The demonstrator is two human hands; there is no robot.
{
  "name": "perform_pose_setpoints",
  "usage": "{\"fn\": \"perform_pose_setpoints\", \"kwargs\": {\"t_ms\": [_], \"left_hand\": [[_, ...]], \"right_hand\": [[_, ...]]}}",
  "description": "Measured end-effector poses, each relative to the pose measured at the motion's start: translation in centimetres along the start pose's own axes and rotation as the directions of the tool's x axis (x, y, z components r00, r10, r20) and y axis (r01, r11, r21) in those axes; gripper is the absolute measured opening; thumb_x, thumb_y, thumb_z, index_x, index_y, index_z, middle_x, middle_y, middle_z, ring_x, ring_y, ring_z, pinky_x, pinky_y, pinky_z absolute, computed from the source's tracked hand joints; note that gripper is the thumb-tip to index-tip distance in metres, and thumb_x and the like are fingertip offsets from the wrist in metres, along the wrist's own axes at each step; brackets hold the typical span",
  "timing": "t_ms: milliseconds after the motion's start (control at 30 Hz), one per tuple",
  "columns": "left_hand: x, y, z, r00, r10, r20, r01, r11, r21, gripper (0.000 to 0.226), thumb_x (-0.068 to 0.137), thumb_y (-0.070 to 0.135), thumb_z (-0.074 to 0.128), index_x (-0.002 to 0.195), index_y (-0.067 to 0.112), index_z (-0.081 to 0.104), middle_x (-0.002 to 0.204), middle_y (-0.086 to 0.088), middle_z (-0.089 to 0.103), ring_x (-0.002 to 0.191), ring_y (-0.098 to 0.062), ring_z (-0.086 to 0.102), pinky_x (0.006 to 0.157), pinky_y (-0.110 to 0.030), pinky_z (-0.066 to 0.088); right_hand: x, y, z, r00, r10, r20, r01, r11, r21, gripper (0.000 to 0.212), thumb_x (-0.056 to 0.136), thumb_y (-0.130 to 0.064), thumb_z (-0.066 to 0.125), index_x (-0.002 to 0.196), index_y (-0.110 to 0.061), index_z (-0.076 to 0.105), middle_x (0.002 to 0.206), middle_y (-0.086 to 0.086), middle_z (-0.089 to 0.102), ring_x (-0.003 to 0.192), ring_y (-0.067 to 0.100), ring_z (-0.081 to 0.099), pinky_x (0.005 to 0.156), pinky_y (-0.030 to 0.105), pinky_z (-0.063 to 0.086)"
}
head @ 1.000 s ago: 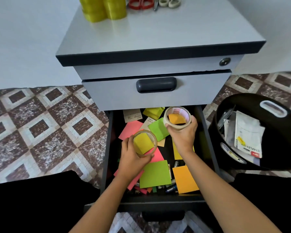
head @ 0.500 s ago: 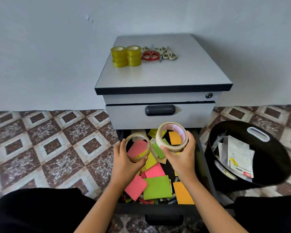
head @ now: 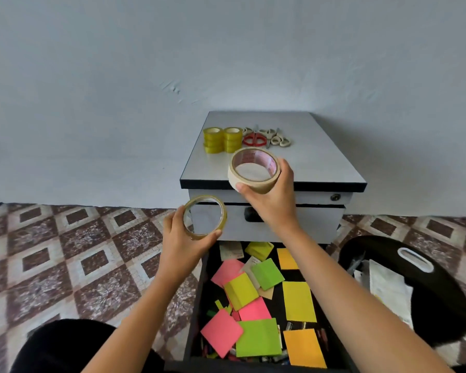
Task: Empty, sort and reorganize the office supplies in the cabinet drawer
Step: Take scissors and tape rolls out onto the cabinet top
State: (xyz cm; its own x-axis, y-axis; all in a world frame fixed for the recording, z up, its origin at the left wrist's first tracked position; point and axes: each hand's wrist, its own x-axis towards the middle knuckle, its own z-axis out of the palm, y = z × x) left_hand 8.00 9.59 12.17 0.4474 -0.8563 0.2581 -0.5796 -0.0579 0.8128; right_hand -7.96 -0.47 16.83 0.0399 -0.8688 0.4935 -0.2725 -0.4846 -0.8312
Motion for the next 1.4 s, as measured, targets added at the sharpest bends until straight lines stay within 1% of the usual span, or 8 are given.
{"fn": "perform_pose_setpoints", "kwargs": {"t_ms": [300,600,767,933,1033,1167,1300,1400], "left_hand": [[5.3,1.3,-5.9,0.993,-0.004,-0.119,0.007,1.0,0.027,0.077,0.075,0.041,0.074,0.138,0.016,0.039,0.137,-0.005,0.034,0.13,-0.019,0.035,0.098,-0.028,0.031],[11.8,3.5,-4.6,0.996,0.06,-0.067,-0.056,0.996,0.068,0.076,0.074,0.049,0.072,0.136,0.017,0.042,0.137,-0.007,0.036,0.127,-0.018,0.039,0.093,-0.018,0.027],[15.4,5.3,-2.0,0.996,0.092,0.001,-0.092,0.992,0.089,0.076,0.07,0.053,0.074,0.129,0.015,0.046,0.131,-0.009,0.045,0.123,-0.016,0.041,0.089,-0.018,0.031],[17.2,6.5,0.4,0.994,0.075,0.075,-0.08,0.994,0.067,0.074,0.065,0.054,0.078,0.119,0.011,0.052,0.116,-0.005,0.051,0.111,-0.016,0.047,0.086,-0.024,0.04],[17.5,6.9,1.3,0.992,0.065,0.112,-0.07,0.997,0.036,0.081,0.057,0.064,0.076,0.119,0.016,0.054,0.115,-0.004,0.056,0.11,-0.018,0.052,0.092,-0.034,0.048],[17.9,6.3,2.0,0.99,0.07,0.121,-0.068,0.997,-0.02,0.098,0.044,0.075,0.071,0.122,0.021,0.053,0.116,-0.001,0.06,0.109,-0.017,0.057,0.094,-0.036,0.05],[17.3,6.3,2.0,0.987,0.08,0.139,-0.07,0.995,-0.075,0.069,0.066,0.043,0.081,0.121,0.014,0.052,0.113,0.002,0.06,0.104,-0.013,0.058,0.083,-0.019,0.046],[17.1,5.8,2.0,0.984,0.097,0.15,-0.078,0.989,-0.126,0.069,0.072,0.029,0.079,0.129,0.014,0.044,0.119,0.001,0.054,0.107,-0.009,0.05,0.084,-0.017,0.039]], "right_hand": [[7.1,0.4,4.8,0.979,0.118,0.167,-0.074,0.966,-0.248,0.084,0.059,-0.054,0.08,0.127,-0.019,0.042,0.127,0.0,0.049,0.113,0.02,0.054,0.095,0.04,0.047],[9.9,0.8,6.6,0.933,0.258,0.252,-0.108,0.866,-0.488,0.1,0.056,-0.076,0.066,0.134,-0.022,0.037,0.135,-0.002,0.049,0.125,0.021,0.046,0.102,0.046,0.028],[10.0,1.5,5.7,0.915,0.256,0.312,-0.098,0.891,-0.444,0.1,0.061,-0.063,0.075,0.14,-0.022,0.03,0.136,0.0,0.047,0.128,0.022,0.043,0.105,0.043,0.03],[10.3,1.8,4.8,0.904,0.258,0.341,-0.173,0.95,-0.259,0.064,0.072,-0.04,0.076,0.128,-0.025,0.048,0.122,0.0,0.059,0.117,0.023,0.053,0.102,0.042,0.041],[10.3,2.2,4.1,0.895,0.24,0.376,-0.208,0.97,-0.126,0.04,0.083,-0.02,0.064,0.121,-0.025,0.056,0.115,-0.002,0.063,0.112,0.02,0.056,0.093,0.031,0.045],[10.4,2.0,3.1,0.895,0.284,0.345,-0.288,0.957,-0.038,0.048,0.095,-0.012,0.047,0.143,-0.01,0.038,0.135,0.003,0.051,0.126,0.015,0.045,0.098,0.022,0.035],[10.5,2.3,3.3,0.898,0.301,0.321,-0.316,0.949,-0.003,0.049,0.098,-0.014,0.042,0.146,-0.01,0.032,0.145,0.004,0.043,0.133,0.015,0.039,0.105,0.023,0.029],[10.5,2.1,3.5,0.908,0.282,0.311,-0.303,0.953,0.02,0.052,0.098,-0.02,0.044,0.147,-0.011,0.029,0.133,0.001,0.049,0.127,0.013,0.042,0.097,0.019,0.03]]}}
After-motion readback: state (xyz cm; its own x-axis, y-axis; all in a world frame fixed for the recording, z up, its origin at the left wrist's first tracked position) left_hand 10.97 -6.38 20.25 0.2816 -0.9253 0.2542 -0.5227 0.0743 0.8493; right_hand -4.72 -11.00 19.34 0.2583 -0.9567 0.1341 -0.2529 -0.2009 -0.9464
